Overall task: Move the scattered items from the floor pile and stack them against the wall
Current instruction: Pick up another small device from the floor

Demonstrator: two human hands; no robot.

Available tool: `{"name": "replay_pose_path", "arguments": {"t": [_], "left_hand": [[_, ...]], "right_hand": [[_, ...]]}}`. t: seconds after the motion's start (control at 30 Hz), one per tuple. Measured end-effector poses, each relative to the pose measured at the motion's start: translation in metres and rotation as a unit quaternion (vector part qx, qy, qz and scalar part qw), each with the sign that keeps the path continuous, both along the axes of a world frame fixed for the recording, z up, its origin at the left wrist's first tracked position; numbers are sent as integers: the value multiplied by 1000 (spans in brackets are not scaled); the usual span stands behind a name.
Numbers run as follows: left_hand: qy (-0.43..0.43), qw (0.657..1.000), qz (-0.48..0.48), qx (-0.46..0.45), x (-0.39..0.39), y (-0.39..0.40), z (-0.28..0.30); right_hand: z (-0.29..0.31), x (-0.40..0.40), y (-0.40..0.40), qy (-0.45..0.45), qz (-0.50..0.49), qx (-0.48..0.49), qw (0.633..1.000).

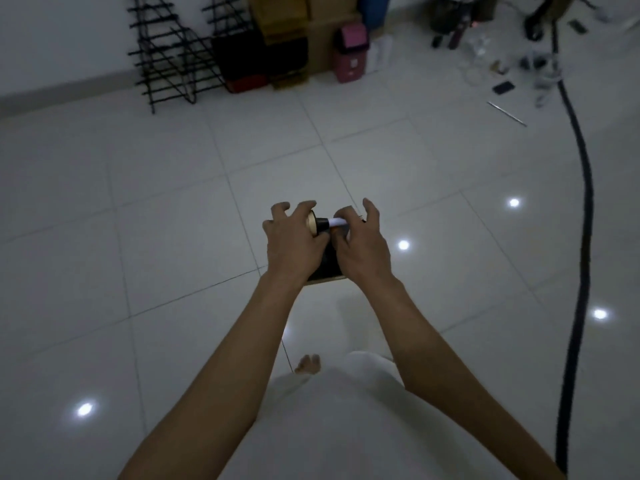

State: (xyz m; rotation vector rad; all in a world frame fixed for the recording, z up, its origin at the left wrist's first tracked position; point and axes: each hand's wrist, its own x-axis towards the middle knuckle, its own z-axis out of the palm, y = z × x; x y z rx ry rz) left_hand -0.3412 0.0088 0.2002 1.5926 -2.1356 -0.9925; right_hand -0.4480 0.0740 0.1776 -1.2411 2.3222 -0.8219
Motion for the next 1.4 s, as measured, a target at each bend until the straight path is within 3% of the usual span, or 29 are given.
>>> {"name": "replay_pose_path", "arguments": {"t": [0.33, 0.83, 1.17, 1.4], "left_hand": [[14, 994, 104, 15, 39, -152, -21], [99, 972, 198, -75, -45, -465, -2], [112, 979, 171, -25, -139, -682, -16], [107, 988, 113, 6, -241, -852, -4]], "right_hand": [[-13, 18, -175, 24, 152, 16, 988], [15, -82, -516, 5, 265, -32, 964], [-2, -179, -722, -4, 273, -6, 962], [8, -273, -870, -44, 182, 15, 982]]}}
